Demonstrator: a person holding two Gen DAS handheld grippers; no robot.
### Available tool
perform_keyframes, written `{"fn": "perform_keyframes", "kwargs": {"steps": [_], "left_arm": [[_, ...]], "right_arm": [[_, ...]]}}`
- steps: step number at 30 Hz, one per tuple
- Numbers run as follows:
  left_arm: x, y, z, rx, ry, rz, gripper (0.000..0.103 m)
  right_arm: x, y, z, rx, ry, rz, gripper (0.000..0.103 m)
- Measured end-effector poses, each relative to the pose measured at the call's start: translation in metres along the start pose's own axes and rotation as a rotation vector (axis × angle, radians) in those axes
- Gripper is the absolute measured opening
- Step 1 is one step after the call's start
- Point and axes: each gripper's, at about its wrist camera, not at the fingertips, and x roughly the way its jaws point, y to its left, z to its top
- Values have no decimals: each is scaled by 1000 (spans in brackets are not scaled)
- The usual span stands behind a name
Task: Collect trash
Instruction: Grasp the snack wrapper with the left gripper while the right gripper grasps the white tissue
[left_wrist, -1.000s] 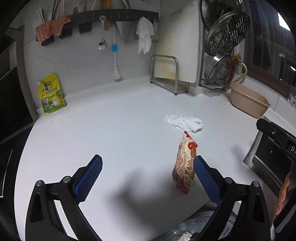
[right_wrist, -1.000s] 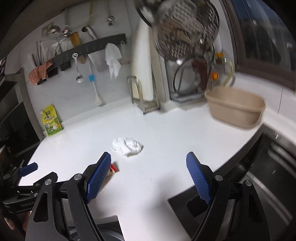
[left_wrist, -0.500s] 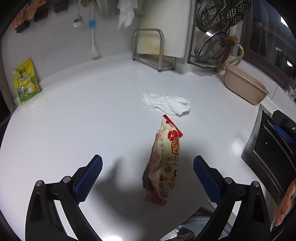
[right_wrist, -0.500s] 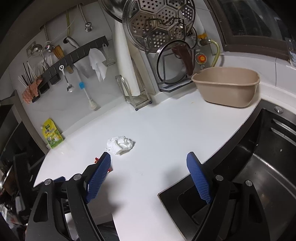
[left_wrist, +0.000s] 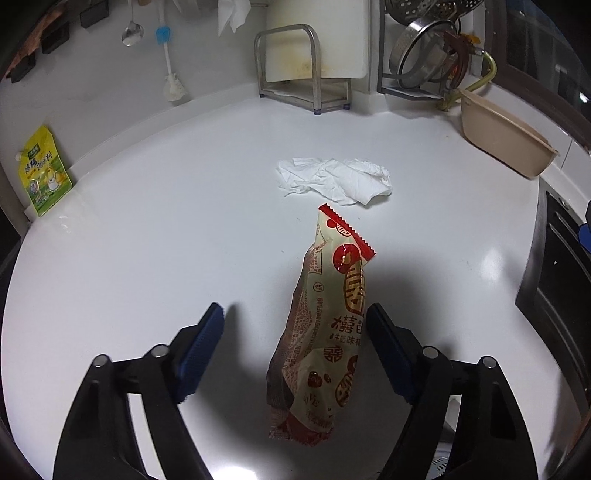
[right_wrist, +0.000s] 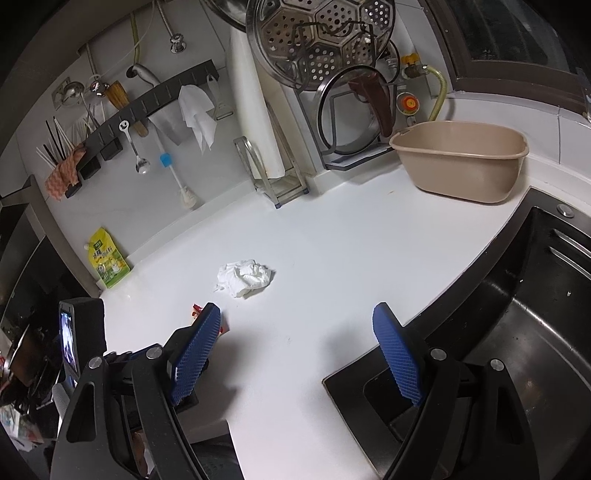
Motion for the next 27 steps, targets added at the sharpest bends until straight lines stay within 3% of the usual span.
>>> {"fn": "perform_keyframes", "kwargs": {"steps": [8,18,23,27], "left_arm": [[0,12,4,-12,-9,-17,32],[-13,56,13,-41,-61,17,29],[-23,81,18,-55,-100,54,29],[-23,94,23,-57,-108,56,29]], "right_arm": [[19,10,-3,-46,61,-6,81],[76,52,16,-188,150,10,81],[124,78,26,-289,239,-5,81],[152,99,31,-387,243,-43,81]]}}
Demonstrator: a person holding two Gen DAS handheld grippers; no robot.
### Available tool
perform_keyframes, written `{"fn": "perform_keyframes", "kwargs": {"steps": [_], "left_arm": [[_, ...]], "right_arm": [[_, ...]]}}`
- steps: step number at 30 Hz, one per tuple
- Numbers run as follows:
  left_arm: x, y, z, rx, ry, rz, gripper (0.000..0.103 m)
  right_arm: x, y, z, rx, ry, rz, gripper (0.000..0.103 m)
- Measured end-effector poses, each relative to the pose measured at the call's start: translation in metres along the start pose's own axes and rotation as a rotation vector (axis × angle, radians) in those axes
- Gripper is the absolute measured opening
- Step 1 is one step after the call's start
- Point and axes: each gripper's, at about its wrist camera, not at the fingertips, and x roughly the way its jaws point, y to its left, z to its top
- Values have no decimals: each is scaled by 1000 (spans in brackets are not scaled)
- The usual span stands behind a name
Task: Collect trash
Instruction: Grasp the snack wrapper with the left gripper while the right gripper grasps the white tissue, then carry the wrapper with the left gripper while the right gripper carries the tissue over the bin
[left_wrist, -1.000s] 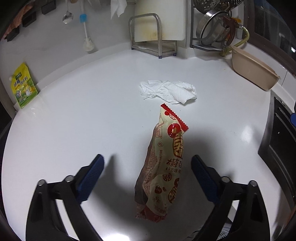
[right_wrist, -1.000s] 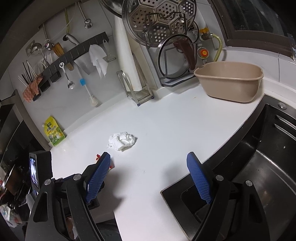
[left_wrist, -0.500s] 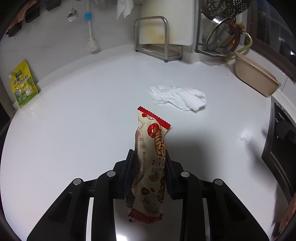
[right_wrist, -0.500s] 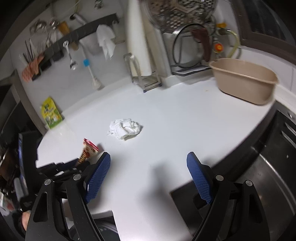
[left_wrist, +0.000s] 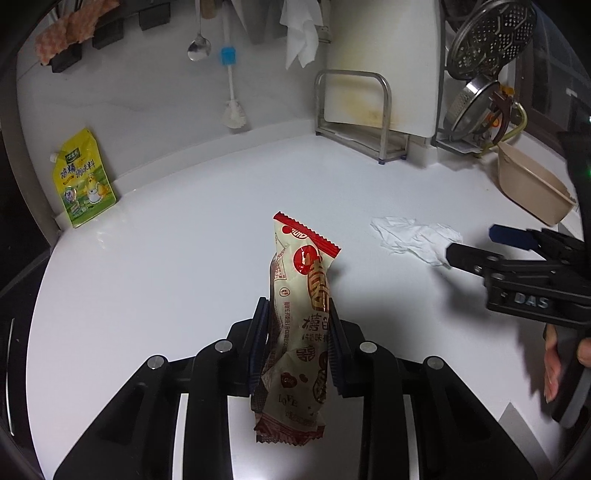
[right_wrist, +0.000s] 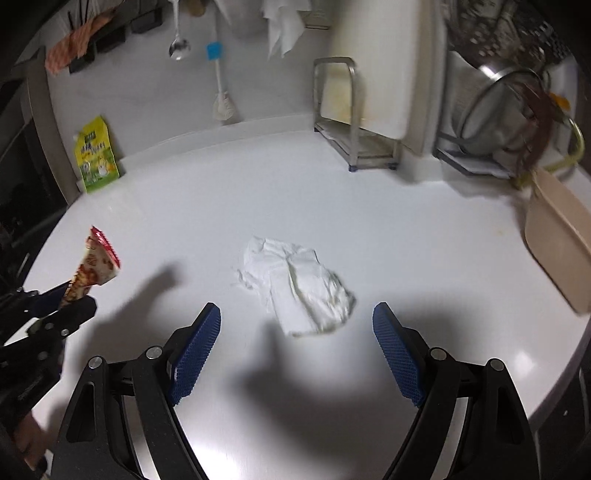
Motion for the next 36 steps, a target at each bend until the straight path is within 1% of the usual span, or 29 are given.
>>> {"fn": "perform_keyframes", "kwargs": {"steps": [2,7,10,12,14,16,17,19,20,24,28,31,34,36], "left_arm": [[1,4,0,-6,1,-8,29],[-4,11,0,-10,-14,-20,29],[-5,14,0,-15,-21,-24,29],[-5,17,-1,-21,-21,-27,29],[-5,19,-1,-29,-18,-32,29],[-6,20,-1,-33,-16,-33,29],[-8,21,-2,-32,-18,-32,29],[-10,22,-3,-31,-21,-30,29],[-12,22,-4,-31,-22,-30,29],[-19,24,-8,-36,-24,-33,29],[-36,24,-18,-32,-34,-30,29],[-53,21,-29,-24,-46,-34,29],[-71,15,-42,-17,-59,-32,29],[-82,10,-52,-10,-64,-31,29]], "right_arm": [[10,4,7,-14,15,-6,81],[40,7,16,-26,105,-16,81],[46,9,15,-33,109,-38,81],[49,11,14,-37,112,-35,80],[53,12,13,-34,115,-37,71],[51,15,14,-41,106,-46,47],[51,16,14,-41,106,-40,42],[49,19,15,-46,110,-38,22],[48,20,15,-47,113,-36,20],[34,25,8,-24,87,-28,18],[4,32,-8,16,53,-7,18],[-29,42,-29,29,30,-1,18],[-59,49,-52,68,22,25,18],[-86,55,-72,103,1,14,18]]}}
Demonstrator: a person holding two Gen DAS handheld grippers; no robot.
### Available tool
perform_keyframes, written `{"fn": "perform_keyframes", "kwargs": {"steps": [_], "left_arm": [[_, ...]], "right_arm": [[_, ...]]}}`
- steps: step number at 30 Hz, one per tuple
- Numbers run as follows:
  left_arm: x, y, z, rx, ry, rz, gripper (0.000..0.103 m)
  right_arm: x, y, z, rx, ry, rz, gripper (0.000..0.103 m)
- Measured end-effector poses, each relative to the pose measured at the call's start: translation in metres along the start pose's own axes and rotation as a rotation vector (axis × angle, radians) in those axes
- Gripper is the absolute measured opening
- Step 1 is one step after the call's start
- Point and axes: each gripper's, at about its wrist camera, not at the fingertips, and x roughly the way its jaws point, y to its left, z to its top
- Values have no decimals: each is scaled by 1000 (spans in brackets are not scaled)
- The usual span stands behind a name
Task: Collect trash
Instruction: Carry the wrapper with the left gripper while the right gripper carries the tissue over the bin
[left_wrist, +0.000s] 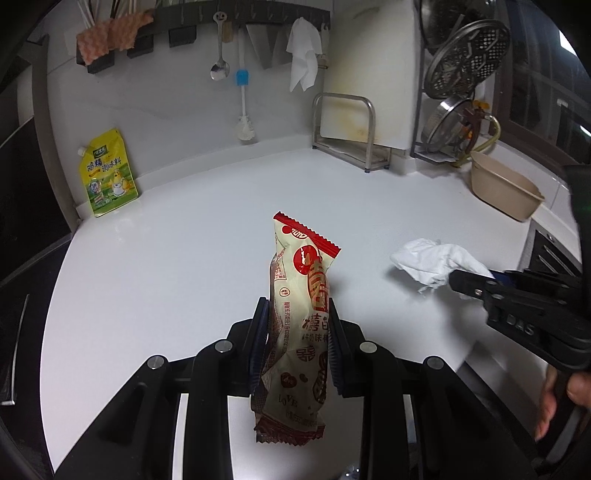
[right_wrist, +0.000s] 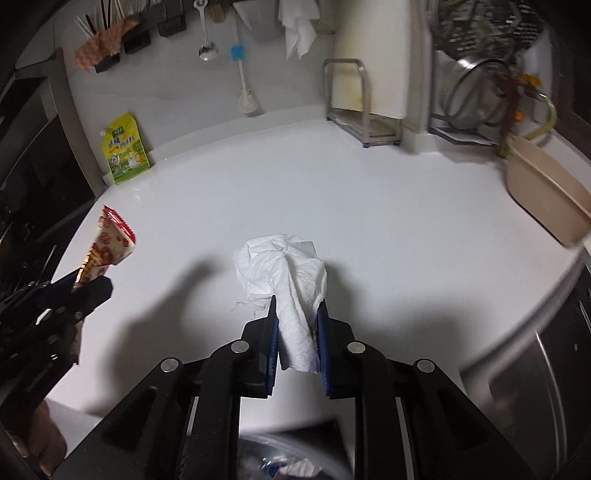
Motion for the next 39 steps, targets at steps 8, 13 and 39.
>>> {"fn": "perform_keyframes", "kwargs": {"steps": [8,13,39], "left_arm": [[-49,-24,-44,11,8,-49,29],[-72,-37,-72,15,22,-88,29],[-88,-58,-148,0,123,-87,29]], "right_arm": [[-80,10,-78,104,-66,-43,18],[-112,10,-116,139,-88,-74,18],[-121,22,-219,176,-27,-70,20]]}}
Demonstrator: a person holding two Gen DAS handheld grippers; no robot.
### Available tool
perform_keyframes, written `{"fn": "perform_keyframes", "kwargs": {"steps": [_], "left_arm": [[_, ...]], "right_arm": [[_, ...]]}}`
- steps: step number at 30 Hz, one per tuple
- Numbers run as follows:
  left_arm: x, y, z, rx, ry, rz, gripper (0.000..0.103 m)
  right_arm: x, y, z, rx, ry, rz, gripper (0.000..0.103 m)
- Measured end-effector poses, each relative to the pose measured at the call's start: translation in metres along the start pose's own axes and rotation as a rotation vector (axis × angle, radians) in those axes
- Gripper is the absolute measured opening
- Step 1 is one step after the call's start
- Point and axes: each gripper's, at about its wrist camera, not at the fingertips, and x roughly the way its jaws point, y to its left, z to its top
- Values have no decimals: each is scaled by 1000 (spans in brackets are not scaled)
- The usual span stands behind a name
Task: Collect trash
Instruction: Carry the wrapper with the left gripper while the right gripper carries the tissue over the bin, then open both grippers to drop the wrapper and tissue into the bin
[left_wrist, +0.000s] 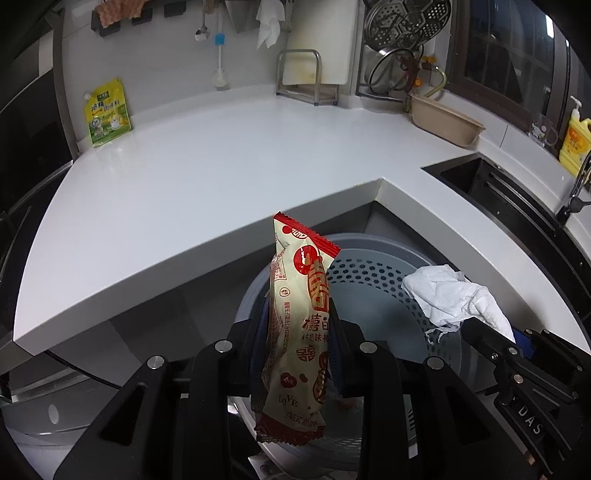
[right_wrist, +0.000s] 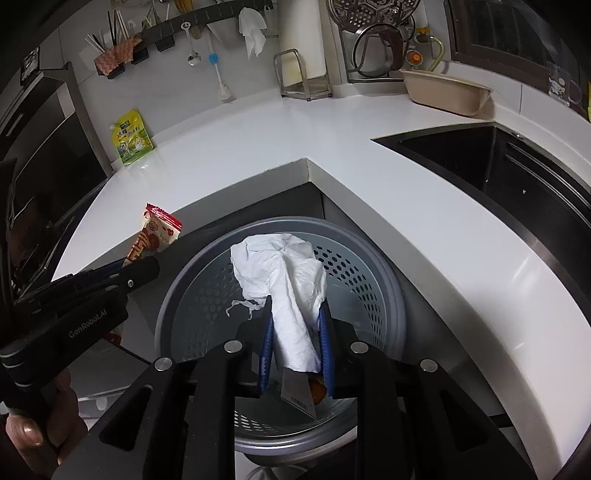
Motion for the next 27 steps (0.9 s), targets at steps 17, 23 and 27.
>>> {"fn": "perform_keyframes", "kwargs": {"steps": [17,23,27], "left_arm": [[0,-3,-1,14,-13,3,67],[1,2,0,5,-10,4,74],[-1,4,0,1,-18,9,82]], "right_arm": [[-1,-11,-1,37,-36,-12,59],[-2,-10,-1,35,-35,-13,64],[-1,-9,-1,34,-35,-15,68]]}}
